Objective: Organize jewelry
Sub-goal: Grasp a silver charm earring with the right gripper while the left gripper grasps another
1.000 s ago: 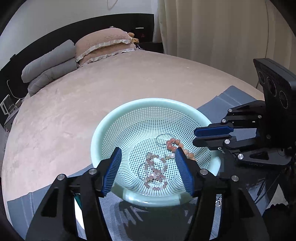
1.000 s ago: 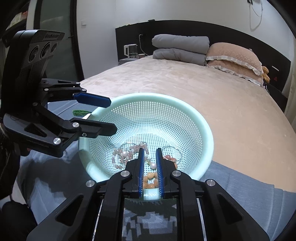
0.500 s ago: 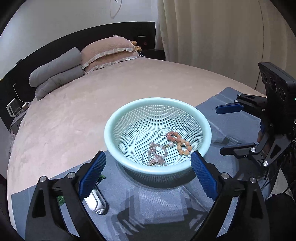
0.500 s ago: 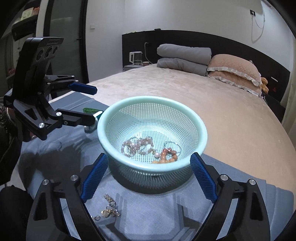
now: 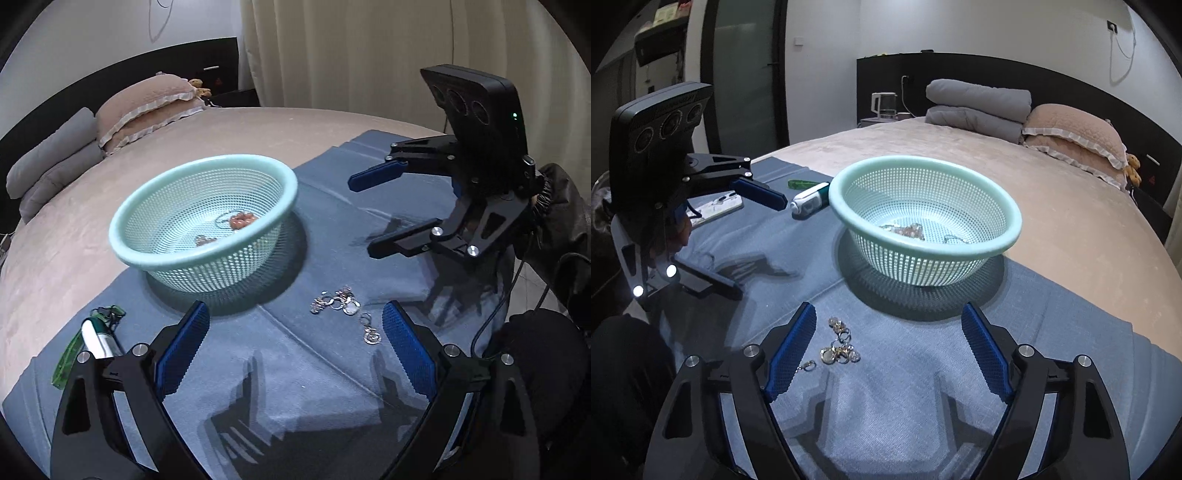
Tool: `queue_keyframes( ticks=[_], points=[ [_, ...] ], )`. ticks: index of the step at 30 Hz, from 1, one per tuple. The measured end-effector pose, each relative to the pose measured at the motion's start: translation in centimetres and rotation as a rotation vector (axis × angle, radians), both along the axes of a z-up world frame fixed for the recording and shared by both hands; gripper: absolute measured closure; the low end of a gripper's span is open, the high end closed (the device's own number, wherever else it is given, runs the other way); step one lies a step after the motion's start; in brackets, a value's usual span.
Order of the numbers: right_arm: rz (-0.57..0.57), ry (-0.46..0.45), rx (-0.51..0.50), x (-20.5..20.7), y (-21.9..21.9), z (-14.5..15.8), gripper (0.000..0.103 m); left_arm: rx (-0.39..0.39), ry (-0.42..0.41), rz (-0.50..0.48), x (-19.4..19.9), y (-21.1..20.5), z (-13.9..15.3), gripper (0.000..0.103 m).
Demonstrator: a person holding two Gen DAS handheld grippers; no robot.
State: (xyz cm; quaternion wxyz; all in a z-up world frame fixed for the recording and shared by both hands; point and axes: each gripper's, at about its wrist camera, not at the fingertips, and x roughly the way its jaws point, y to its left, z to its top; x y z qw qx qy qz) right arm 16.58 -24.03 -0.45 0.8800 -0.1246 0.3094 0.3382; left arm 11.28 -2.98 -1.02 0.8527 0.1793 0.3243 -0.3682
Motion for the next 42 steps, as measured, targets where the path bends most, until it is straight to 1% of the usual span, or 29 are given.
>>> queue_keyframes(
  ticks=[1, 2, 3, 5, 7, 8, 9, 12, 13, 14, 15, 16, 18, 19, 20, 22, 23, 24, 25, 26, 27, 35, 40, 42],
  points=[
    [0.005, 0.005, -0.003, -0.3, 0.2, -0.4, 0.030, -0.006, 0.009, -0.008, -0.1, -0.2, -0.3, 0.011],
    [0.016, 0.012, -0.003, -0.3, 0.2, -0.6, 0.034, -0.012, 0.022, -0.016, -0.2, -0.4, -0.6, 0.012],
    [0.029, 0.022, -0.005, -0.3, 0.4, -1.0, 0.040, -0.013, 0.035, -0.023, -0.3, -0.6, -0.9, 0.015],
    [0.042, 0.046, -0.024, -0.3, 0.8, -1.9, 0.045, -0.002, 0.056, -0.035, -0.4, -1.2, -1.7, 0.020],
    [0.055, 0.072, -0.039, -0.1, 1.2, -2.7, 0.052, 0.015, 0.074, -0.057, -0.5, -2.0, -2.4, 0.030],
    [0.059, 0.084, -0.045, 0.0, 1.4, -3.1, 0.054, 0.020, 0.085, -0.075, -0.6, -2.4, -2.7, 0.033],
    [0.060, 0.090, -0.052, -0.2, 1.6, -3.5, 0.056, 0.024, 0.090, -0.091, -0.8, -2.9, -2.9, 0.038],
    [0.075, 0.106, -0.057, 0.0, 1.8, -4.0, 0.065, 0.034, 0.095, -0.112, -1.0, -3.6, -3.5, 0.039],
    [0.077, 0.111, -0.056, 0.1, 1.9, -4.1, 0.065, 0.030, 0.097, -0.120, -0.9, -3.8, -3.6, 0.042],
    [0.079, 0.116, -0.052, 0.2, 1.9, -4.2, 0.069, 0.025, 0.103, -0.125, -0.8, -3.9, -3.7, 0.043],
    [0.079, 0.122, -0.046, 0.3, 1.9, -4.2, 0.073, 0.022, 0.107, -0.126, -0.9, -4.0, -3.8, 0.046],
    [0.080, 0.128, -0.037, 0.4, 1.8, -4.2, 0.073, 0.017, 0.110, -0.129, -1.0, -4.1, -3.9, 0.051],
    [0.079, 0.137, -0.024, 0.6, 1.8, -4.2, 0.076, 0.012, 0.121, -0.132, -0.9, -4.1, -4.3, 0.053],
    [0.083, 0.148, -0.024, 0.6, 1.8, -4.2, 0.077, 0.015, 0.124, -0.129, -0.8, -4.2, -4.5, 0.060],
    [0.088, 0.156, -0.026, 0.6, 1.9, -4.3, 0.080, 0.015, 0.134, -0.132, -0.9, -4.3, -4.8, 0.064],
    [0.098, 0.177, -0.034, 0.7, 2.2, -4.6, 0.086, 0.019, 0.158, -0.145, -0.9, -4.4, -5.2, 0.077],
    [0.101, 0.192, -0.036, 0.8, 2.2, -4.8, 0.090, 0.031, 0.158, -0.151, -1.0, -4.5, -5.5, 0.080],
    [0.103, 0.200, -0.036, 0.8, 2.3, -4.9, 0.093, 0.037, 0.156, -0.155, -1.0, -4.5, -5.6, 0.083],
    [0.101, 0.204, -0.032, 0.9, 2.2, -5.0, 0.093, 0.035, 0.158, -0.153, -1.1, -4.5, -5.7, 0.083],
    [0.098, 0.208, -0.022, 0.9, 2.1, -5.1, 0.096, 0.029, 0.165, -0.147, -0.9, -4.4, -5.7, 0.085],
    [0.094, 0.212, -0.012, 0.9, 2.0, -5.1, 0.096, 0.021, 0.169, -0.141, -0.7, -4.3, -5.7, 0.088],
    [0.074, 0.199, 0.025, 0.2, 0.6, -4.4, 0.097, 0.006, 0.184, -0.117, -0.4, -4.1, -5.4, 0.089],
    [0.054, 0.178, 0.040, -0.2, -0.5, -3.2, 0.097, 0.004, 0.193, -0.102, -0.2, -3.3, -5.0, 0.089],
    [0.043, 0.165, 0.044, -0.2, -0.8, -2.6, 0.097, 0.001, 0.185, -0.088, -0.2, -3.0, -4.8, 0.089]
  ],
)
